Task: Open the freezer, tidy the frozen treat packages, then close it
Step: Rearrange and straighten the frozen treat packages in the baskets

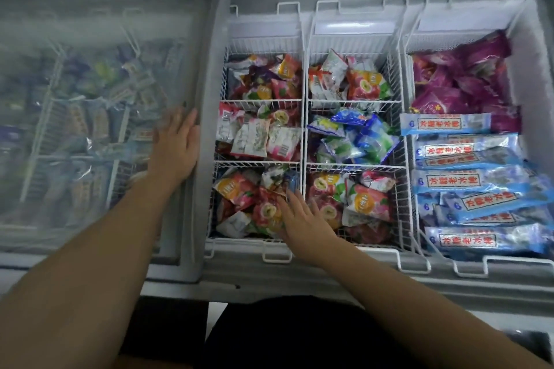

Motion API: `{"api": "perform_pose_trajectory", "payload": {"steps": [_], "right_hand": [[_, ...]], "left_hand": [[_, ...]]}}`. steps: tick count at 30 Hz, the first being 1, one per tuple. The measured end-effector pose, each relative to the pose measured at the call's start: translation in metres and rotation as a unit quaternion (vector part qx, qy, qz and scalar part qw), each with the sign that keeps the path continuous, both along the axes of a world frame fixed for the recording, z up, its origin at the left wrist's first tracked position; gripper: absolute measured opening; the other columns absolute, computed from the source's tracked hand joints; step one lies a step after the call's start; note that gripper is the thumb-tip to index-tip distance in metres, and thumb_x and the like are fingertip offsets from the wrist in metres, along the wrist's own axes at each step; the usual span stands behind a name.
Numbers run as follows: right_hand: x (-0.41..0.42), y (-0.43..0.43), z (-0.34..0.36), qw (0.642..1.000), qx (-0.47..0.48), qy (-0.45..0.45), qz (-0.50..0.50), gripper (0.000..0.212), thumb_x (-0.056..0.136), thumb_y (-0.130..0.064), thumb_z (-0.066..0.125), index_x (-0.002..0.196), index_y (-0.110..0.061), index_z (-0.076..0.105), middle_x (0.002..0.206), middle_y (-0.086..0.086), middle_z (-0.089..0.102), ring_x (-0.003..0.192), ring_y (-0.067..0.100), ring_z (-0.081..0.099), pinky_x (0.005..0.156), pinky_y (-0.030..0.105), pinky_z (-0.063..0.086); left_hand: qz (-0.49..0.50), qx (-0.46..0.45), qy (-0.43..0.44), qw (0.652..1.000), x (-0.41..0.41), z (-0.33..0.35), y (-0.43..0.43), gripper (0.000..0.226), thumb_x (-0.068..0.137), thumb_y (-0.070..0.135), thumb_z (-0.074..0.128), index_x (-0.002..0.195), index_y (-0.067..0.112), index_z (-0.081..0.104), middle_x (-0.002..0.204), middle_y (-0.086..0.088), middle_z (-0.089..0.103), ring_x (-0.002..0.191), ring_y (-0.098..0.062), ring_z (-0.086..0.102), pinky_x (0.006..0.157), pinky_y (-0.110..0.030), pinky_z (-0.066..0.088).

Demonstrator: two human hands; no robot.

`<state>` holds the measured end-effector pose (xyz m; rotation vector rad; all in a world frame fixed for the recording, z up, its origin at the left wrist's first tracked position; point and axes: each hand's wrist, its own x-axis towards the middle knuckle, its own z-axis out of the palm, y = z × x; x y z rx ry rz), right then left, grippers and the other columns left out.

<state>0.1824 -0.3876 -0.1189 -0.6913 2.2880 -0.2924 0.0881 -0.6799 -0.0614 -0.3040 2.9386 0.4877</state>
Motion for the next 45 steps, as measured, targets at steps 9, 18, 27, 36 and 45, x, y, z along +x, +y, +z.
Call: {"api": "perform_pose_trajectory", "payload": {"steps": [9,18,27,36,45], "right_hand": [[-0.02,-0.044,-0.042,1.0,0.012,-0.006,-0.021,0.079,0.097,-0.027,0.051,0.154,-0.008,-0.001,0.161,0.018,0.001,0.149,0.036,-0.001,0.12,0.052,0.01],[-0.008,-0.083,-0.152,0.995,0.053,-0.057,-0.057,0.087,0.094,-0.043,0.049,0.153,-0.007,-0.004,0.156,0.025,0.009,0.145,0.041,0.008,0.114,0.058,0.015],[-0.027,-0.093,-0.161,0.997,0.07,0.015,0.005,0.06,0.088,-0.017,0.057,0.141,-0.003,0.031,0.134,0.022,0.034,0.127,0.039,0.031,0.097,0.064,0.037],[-0.028,-0.077,-0.139,0.999,-0.018,0.013,-0.042,0.064,0.079,-0.004,0.065,0.136,-0.008,0.038,0.127,0.015,0.041,0.121,0.036,0.039,0.094,0.056,0.044],[-0.033,-0.04,-0.083,0.988,-0.122,0.077,-0.051,0.084,0.076,0.004,0.065,0.15,-0.009,0.027,0.139,0.015,0.038,0.128,0.035,0.038,0.102,0.048,0.043]], "left_hand": [[-0.205,0.036,-0.026,0.978,0.019,-0.047,0.087,0.053,0.099,0.02,0.04,0.15,0.012,0.029,0.16,-0.009,0.017,0.149,-0.025,0.005,0.12,-0.045,0.012],[-0.114,-0.104,-0.318,0.936,0.072,-0.167,0.078,0.081,0.089,0.016,0.06,0.153,0.015,0.011,0.16,-0.011,0.008,0.147,-0.03,0.004,0.115,-0.057,0.015],[-0.005,-0.139,-0.286,0.948,0.044,-0.21,0.069,0.082,0.084,0.02,0.063,0.151,0.016,0.016,0.154,-0.015,0.022,0.143,-0.033,0.018,0.114,-0.055,0.021],[0.014,-0.148,-0.165,0.975,0.047,-0.202,0.07,0.024,0.091,0.004,0.05,0.068,0.011,0.055,0.084,-0.016,0.066,0.078,-0.032,0.064,0.063,-0.034,0.04],[0.039,-0.127,-0.069,0.989,0.053,-0.145,0.083,0.014,0.083,-0.01,0.054,0.085,0.001,0.061,0.084,-0.021,0.065,0.079,-0.038,0.061,0.062,-0.04,0.043]]}}
